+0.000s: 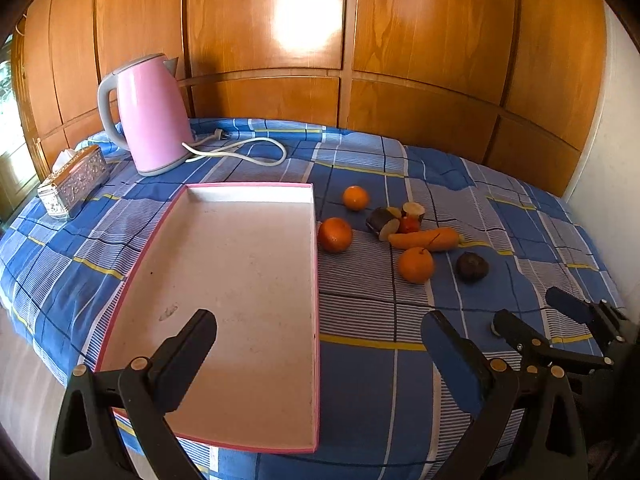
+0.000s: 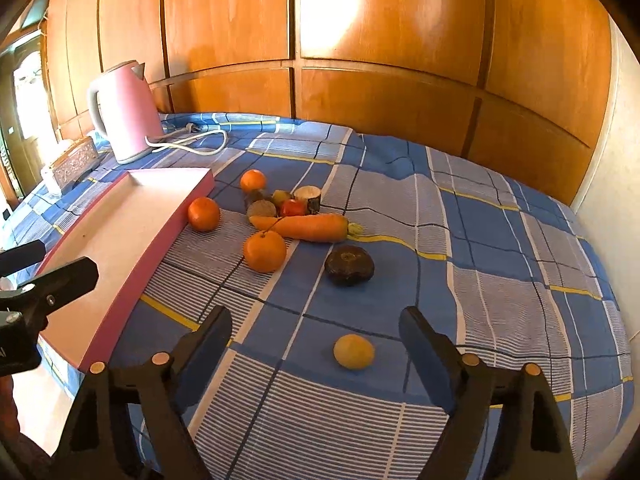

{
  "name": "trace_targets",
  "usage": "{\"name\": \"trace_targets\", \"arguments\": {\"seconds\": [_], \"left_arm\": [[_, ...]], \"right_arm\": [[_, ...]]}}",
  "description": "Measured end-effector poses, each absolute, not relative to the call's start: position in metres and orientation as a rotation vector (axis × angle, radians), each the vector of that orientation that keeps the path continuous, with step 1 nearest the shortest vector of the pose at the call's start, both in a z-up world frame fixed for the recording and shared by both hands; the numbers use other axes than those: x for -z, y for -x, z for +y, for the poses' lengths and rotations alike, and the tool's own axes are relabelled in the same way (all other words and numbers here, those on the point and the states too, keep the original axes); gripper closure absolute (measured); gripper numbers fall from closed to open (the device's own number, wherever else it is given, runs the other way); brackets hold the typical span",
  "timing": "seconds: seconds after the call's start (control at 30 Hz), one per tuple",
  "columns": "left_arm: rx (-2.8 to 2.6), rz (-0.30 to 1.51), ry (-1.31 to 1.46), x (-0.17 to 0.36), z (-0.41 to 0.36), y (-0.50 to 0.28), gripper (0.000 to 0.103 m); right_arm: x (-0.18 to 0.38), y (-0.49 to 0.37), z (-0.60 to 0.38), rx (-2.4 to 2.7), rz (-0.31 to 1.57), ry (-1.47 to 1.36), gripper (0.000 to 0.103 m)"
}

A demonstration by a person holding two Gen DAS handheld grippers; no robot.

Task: Organize fruits
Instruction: 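Reach the right gripper to the small yellow fruit and close on it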

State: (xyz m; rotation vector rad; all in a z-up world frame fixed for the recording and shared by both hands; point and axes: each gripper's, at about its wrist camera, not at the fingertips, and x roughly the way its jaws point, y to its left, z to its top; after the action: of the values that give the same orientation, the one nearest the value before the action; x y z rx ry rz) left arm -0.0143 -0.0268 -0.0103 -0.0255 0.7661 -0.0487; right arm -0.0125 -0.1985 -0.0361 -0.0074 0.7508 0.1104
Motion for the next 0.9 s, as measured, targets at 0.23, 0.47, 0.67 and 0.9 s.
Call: {"name": "trace_targets", "arguments": {"seconds": [0.23,0.47,0.67,0.9], "left_arm": [[0.063,0.769,0.020,0.010,-0.030,0.013,0.000],[0.081,0.778,0.014,0.011,-0.032,0.012,0.000],[0.103,0.788,0.009,0.013,-0.037,0.011,0.000],[0.161,0.810,0.005,0.016,-0.045,0.010,0.000]], "right_arm": [[0.046,0.013,-0.213,-0.143,0.812,-0.036,0.044],[0.052,0.011,-0.220,-0.182,0.833,-0.069,0.048],[0.059,0.008,-0.223,-0.198,0.858,-0.087,0.048],[0.069,-0.007,-0.235,-0.201,0.887,-0.111,0.048]]}}
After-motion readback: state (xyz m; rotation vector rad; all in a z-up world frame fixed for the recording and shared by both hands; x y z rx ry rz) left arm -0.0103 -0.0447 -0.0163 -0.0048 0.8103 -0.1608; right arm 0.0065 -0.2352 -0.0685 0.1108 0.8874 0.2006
